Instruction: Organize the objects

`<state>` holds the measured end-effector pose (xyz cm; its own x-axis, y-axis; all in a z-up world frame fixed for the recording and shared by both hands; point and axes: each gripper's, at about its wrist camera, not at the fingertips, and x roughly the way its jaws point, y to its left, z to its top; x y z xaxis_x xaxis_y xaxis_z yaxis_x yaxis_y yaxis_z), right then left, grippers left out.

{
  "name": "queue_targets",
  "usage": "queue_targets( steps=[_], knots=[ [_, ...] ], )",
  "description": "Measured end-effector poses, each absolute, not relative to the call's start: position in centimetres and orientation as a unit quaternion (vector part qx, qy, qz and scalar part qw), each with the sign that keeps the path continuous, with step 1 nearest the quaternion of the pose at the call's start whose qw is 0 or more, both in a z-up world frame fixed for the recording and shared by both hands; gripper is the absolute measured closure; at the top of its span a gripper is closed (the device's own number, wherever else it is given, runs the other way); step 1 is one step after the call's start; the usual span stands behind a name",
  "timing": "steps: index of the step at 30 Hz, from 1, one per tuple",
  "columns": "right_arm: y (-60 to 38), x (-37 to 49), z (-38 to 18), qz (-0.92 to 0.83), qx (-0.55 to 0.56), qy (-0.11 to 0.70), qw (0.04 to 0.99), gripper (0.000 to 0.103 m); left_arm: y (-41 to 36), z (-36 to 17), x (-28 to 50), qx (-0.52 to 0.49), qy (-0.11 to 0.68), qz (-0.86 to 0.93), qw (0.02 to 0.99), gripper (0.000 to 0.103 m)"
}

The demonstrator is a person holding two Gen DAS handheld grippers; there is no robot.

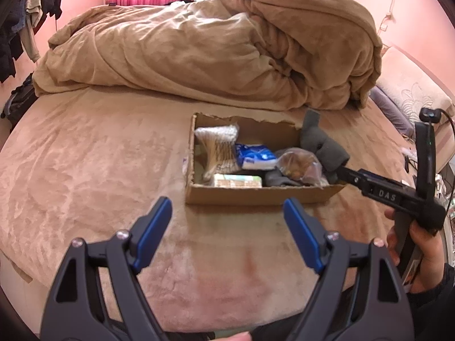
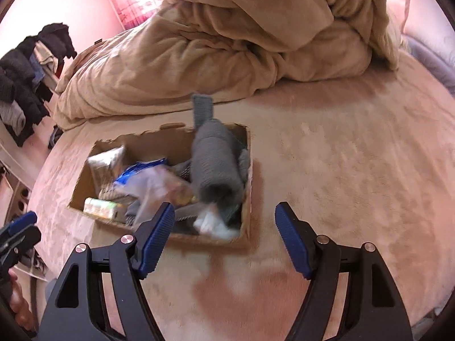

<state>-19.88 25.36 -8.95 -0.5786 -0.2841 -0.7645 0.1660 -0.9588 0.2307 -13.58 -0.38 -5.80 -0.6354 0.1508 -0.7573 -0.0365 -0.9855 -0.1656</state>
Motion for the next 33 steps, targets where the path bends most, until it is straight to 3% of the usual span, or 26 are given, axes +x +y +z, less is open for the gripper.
queue_targets(
  steps=[33],
  knots=[
    [23.4, -5.2, -2.7, -0.906, 0.406, -0.008, 0.122, 0.027, -0.5, -3.9, -2.6, -0.403, -0.056, 0.913, 0.039, 0.021]
  ],
)
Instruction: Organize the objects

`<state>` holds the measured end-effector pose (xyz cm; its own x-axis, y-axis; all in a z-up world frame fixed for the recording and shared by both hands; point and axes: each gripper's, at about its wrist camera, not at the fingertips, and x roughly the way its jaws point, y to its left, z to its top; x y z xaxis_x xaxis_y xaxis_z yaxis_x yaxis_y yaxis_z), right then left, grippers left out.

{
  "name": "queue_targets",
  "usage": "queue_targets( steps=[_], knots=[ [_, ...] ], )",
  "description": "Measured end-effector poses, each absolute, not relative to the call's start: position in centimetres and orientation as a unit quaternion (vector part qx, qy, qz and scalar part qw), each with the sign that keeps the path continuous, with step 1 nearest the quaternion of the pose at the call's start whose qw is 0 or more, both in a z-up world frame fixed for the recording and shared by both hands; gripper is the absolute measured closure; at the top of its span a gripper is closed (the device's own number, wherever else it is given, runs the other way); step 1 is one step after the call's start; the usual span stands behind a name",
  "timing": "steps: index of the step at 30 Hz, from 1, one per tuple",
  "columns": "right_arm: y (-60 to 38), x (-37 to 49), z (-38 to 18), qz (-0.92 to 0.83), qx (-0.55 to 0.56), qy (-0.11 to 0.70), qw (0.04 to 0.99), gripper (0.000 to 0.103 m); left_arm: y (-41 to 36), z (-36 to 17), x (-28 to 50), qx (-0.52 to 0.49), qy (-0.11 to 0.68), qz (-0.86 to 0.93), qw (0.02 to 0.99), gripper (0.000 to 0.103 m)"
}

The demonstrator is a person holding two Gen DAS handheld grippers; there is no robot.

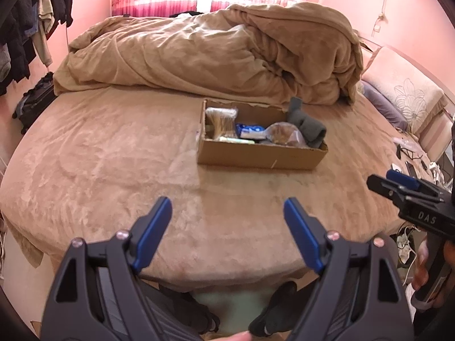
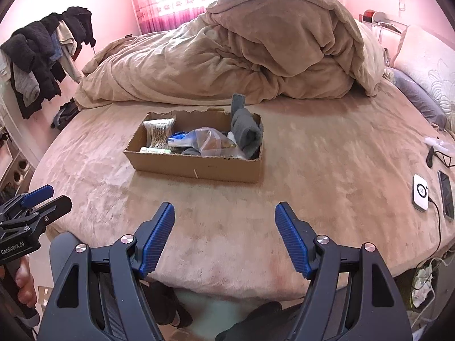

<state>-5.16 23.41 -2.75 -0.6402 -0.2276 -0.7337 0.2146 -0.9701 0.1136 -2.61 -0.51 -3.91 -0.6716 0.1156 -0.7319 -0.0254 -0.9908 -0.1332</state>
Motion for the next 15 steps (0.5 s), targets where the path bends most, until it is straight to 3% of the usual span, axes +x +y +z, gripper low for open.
queue_targets(
  steps=[12, 15],
  knots=[
    [23.1, -4.0, -2.6, -0.905, 0.403, -0.010, 0.135, 0.027, 1.0, -3.2, -2.0, -0.403, -0.040, 0.913, 0.044, 0.020],
    [23.3, -4.0, -2.5, -0.906, 0.401, -0.012, 0.136, 0.027, 1.2, -3.1, -2.0, -0.402, -0.036, 0.914, 0.045, 0.008]
  ],
)
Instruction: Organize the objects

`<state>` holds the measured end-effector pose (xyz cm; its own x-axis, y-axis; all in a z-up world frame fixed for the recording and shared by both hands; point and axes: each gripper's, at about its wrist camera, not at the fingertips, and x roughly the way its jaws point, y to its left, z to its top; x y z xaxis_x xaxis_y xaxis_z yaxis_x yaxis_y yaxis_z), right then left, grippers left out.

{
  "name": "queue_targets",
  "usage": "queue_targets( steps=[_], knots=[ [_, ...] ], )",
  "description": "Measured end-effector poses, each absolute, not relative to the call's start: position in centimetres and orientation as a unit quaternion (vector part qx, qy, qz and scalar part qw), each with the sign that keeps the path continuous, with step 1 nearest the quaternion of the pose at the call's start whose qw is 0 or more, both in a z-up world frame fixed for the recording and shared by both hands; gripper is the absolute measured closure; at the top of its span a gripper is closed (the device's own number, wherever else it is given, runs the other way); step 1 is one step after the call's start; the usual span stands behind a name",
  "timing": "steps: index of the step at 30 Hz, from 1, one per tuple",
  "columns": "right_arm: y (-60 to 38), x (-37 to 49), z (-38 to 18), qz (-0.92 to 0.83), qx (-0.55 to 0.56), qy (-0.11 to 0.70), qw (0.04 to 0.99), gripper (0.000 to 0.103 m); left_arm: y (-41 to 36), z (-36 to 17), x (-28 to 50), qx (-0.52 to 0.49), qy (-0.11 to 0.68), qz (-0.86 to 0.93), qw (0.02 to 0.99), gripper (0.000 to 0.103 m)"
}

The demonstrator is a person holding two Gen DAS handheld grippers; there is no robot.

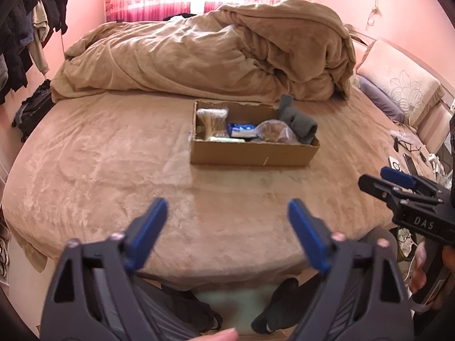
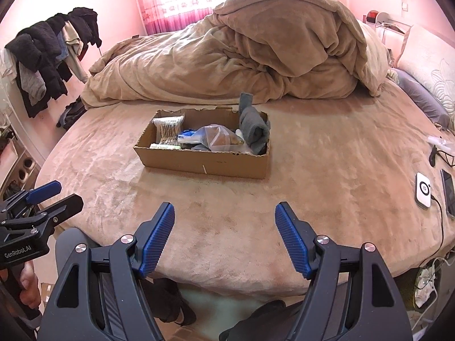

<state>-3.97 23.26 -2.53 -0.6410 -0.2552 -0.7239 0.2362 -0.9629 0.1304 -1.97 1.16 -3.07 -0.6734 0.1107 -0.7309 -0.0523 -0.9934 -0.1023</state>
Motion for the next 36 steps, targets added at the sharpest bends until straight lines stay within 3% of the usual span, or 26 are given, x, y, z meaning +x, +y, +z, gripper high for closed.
queue_targets(
  steps=[36],
  knots=[
    [23.36, -4.10, -2.28, -0.906, 0.400, -0.012, 0.138, 0.027, 1.07, -2.39, -2.63, -0.392, -0.044, 0.918, 0.034, 0.005]
  ],
)
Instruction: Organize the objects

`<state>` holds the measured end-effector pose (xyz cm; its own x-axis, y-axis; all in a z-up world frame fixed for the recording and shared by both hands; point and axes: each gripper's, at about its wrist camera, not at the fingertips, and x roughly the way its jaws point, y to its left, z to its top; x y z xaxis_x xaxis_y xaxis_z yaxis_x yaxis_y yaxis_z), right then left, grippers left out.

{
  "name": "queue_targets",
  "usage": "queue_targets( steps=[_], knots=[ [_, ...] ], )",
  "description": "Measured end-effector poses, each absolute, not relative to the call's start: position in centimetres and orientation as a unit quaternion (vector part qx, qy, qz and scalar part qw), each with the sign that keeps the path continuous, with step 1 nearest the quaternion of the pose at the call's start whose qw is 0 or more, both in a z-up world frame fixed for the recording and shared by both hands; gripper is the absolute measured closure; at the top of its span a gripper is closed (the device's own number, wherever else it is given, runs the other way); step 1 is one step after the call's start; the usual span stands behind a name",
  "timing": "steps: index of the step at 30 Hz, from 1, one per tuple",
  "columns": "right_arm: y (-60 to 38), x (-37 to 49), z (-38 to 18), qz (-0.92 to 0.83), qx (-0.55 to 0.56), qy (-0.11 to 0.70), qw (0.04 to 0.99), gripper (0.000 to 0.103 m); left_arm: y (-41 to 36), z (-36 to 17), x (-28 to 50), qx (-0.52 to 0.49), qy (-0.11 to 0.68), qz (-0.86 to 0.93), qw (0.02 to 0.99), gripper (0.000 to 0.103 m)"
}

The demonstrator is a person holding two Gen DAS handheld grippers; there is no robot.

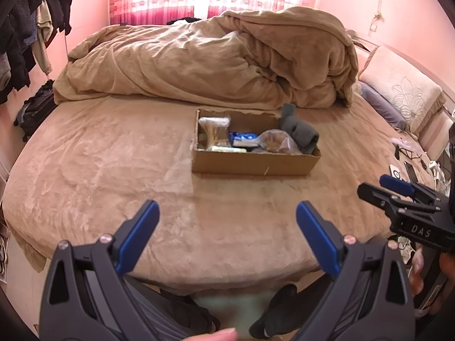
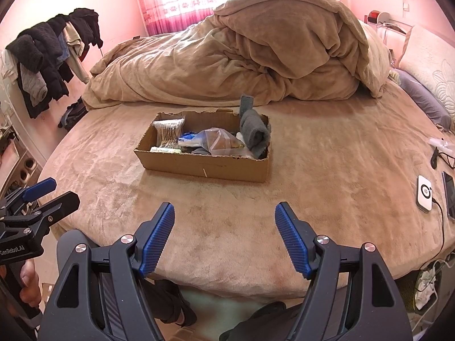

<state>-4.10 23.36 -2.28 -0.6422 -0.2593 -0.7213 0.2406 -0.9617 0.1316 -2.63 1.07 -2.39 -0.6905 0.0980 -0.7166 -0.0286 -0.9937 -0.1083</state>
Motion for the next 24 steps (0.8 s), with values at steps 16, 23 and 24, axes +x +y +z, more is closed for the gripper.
queue_targets(
  steps=[16, 23, 24],
  knots=[
    [23.3, -4.4, -2.3, -0.905, 0.402, -0.012, 0.138, 0.027, 0.7, -2.5, -3.5, -0.396, -0.048, 0.917, 0.033, 0.005],
    [23.3, -4.5, -2.4, -0.905, 0.403, -0.012, 0.137, 0.027, 0.8, -2.6, -3.7, -0.396, -0.047, 0.916, 0.033, 0.005],
    [23.3, -4.6, -2.4, -0.904, 0.404, -0.012, 0.137, 0.027, 0.7, -2.6, -3.8, -0.396, -0.047, 0.916, 0.034, 0.005]
  ],
)
